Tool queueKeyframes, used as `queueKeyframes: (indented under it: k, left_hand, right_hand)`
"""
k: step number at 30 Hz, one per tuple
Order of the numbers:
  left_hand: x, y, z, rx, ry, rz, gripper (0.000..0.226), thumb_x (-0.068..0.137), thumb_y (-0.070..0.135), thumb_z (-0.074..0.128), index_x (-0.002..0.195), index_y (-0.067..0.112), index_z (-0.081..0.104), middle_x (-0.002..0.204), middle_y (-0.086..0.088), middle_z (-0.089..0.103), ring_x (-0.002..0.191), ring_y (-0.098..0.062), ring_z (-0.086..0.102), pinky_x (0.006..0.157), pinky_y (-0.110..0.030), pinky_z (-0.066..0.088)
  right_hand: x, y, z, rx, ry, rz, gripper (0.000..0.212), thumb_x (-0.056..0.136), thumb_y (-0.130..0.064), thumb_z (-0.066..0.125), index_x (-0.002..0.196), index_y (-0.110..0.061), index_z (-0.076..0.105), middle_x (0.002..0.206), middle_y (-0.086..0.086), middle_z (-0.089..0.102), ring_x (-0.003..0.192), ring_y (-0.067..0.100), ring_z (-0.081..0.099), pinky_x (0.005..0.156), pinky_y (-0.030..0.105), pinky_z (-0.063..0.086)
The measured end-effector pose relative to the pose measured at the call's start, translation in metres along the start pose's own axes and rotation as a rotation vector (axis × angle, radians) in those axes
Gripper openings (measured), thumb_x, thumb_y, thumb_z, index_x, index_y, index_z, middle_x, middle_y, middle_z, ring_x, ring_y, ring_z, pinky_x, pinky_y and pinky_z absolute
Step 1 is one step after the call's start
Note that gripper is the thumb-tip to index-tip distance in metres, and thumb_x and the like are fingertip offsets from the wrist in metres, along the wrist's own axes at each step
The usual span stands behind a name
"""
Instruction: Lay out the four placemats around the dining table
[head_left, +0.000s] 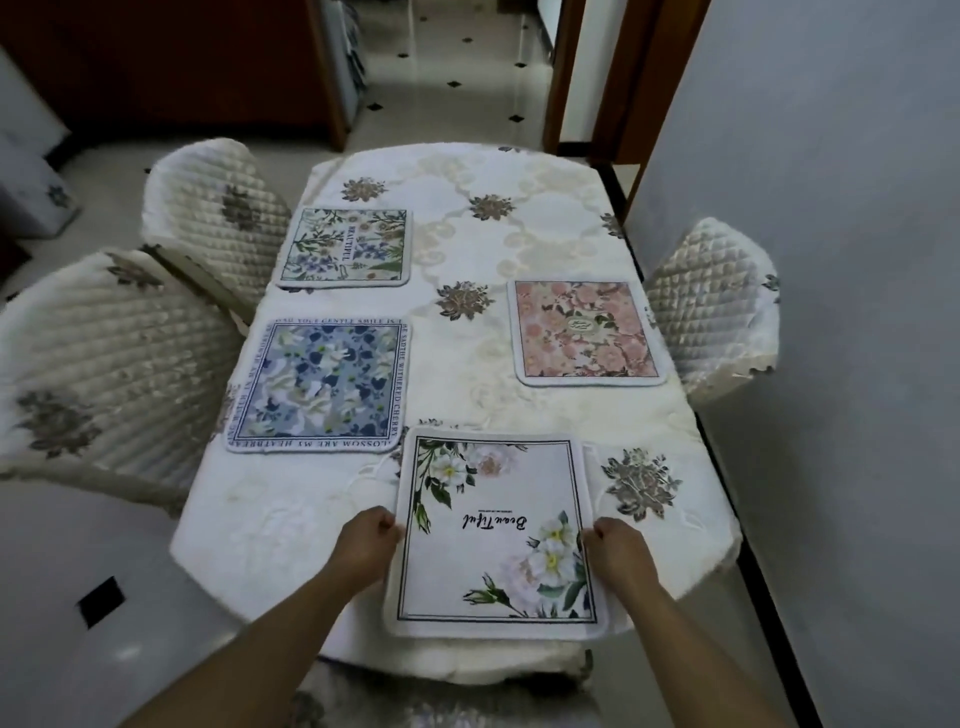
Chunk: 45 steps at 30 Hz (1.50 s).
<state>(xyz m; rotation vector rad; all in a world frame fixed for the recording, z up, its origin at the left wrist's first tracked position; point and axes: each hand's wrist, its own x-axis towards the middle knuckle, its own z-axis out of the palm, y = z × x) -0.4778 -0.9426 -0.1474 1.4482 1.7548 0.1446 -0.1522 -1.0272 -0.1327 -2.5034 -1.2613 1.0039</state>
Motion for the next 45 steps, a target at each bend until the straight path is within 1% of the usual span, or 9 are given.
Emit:
queueKeyframes:
  k: [8,17,25,29,34,38,41,43,45]
  left_hand:
    - [0.004,-0.001,0.015,0.008,0.088,-0.067,0.021,0.088,0.019,0.060,0.070,0.013,0.051,0.068,-0.001,0.054,0.066,-0.019,0.050,0.056,-0.029,0.035]
    - [0.000,-0.001,0.024,-0.016,0.171,-0.101,0.014,0.088,0.022,0.061,0.077,0.015,0.056,0.075,-0.004,0.063,0.075,-0.022,0.058,0.067,-0.032,0.044]
    - [-0.002,-0.006,0.037,0.101,0.242,-0.115,0.022,0.093,0.031,0.056,0.082,0.013,0.052,0.078,-0.005,0.062,0.072,-0.023,0.056,0.058,-0.032,0.038]
    - [-0.002,0.001,0.033,0.144,0.208,-0.121,0.022,0.094,0.031,0.053,0.086,0.011,0.052,0.083,-0.006,0.062,0.075,-0.023,0.058,0.063,-0.033,0.044]
    - [-0.014,0.013,0.014,0.274,0.200,-0.043,0.018,0.088,0.031,0.056,0.087,0.014,0.049,0.086,-0.002,0.060,0.080,-0.023,0.058,0.069,-0.032,0.046]
    - [-0.028,0.024,-0.011,0.416,0.227,0.145,0.014,0.089,0.034,0.057,0.092,0.021,0.052,0.098,-0.003,0.063,0.090,-0.023,0.059,0.073,-0.032,0.045]
    - [-0.043,0.034,-0.040,0.548,0.247,0.191,0.024,0.090,0.039,0.056,0.106,0.021,0.060,0.105,-0.002,0.064,0.098,-0.023,0.058,0.078,-0.033,0.046]
    - [-0.052,0.041,-0.063,0.604,0.289,0.202,0.027,0.090,0.041,0.056,0.109,0.022,0.060,0.107,-0.001,0.064,0.100,-0.023,0.057,0.080,-0.034,0.046]
    - [-0.062,0.050,-0.087,0.609,0.349,0.226,0.027,0.089,0.042,0.057,0.107,0.023,0.061,0.107,-0.001,0.064,0.101,-0.024,0.057,0.080,-0.034,0.045]
  right_hand:
    - [0.018,0.005,0.011,-0.002,-0.042,-0.025,0.030,0.096,-0.027,0.048,0.087,-0.004,0.064,0.095,0.017,0.069,0.091,0.032,0.063,0.068,0.029,0.038]
    - [0.021,0.005,0.013,-0.005,-0.056,0.022,0.026,0.095,-0.028,0.047,0.087,-0.007,0.061,0.101,0.018,0.068,0.094,0.033,0.063,0.069,0.030,0.040]
    - [0.021,0.007,0.016,-0.088,0.002,0.035,0.032,0.094,-0.038,0.047,0.102,-0.009,0.057,0.105,0.013,0.067,0.097,0.033,0.064,0.075,0.035,0.047]
    - [0.022,0.001,0.014,-0.179,-0.023,-0.012,0.030,0.098,-0.034,0.042,0.104,-0.010,0.059,0.106,0.012,0.068,0.096,0.031,0.065,0.074,0.033,0.047]
    - [0.017,-0.006,-0.005,-0.298,-0.102,-0.031,0.027,0.095,-0.025,0.044,0.111,-0.013,0.062,0.115,0.009,0.066,0.103,0.027,0.064,0.085,0.034,0.052]
    - [-0.001,-0.009,-0.024,-0.384,-0.049,-0.179,0.026,0.094,-0.033,0.044,0.107,-0.016,0.059,0.111,0.006,0.067,0.100,0.025,0.064,0.081,0.032,0.050]
    - [-0.008,-0.016,-0.047,-0.463,-0.009,-0.293,0.019,0.092,-0.038,0.047,0.085,-0.020,0.049,0.106,0.006,0.066,0.098,0.026,0.062,0.071,0.032,0.043]
    - [-0.012,-0.027,-0.066,-0.494,0.025,-0.344,0.032,0.092,-0.041,0.047,0.068,-0.024,0.033,0.098,0.005,0.064,0.096,0.027,0.062,0.068,0.033,0.040]
    - [-0.017,-0.045,-0.087,-0.521,0.092,-0.396,0.040,0.092,-0.044,0.048,0.064,-0.024,0.026,0.096,0.006,0.062,0.094,0.027,0.061,0.070,0.034,0.042]
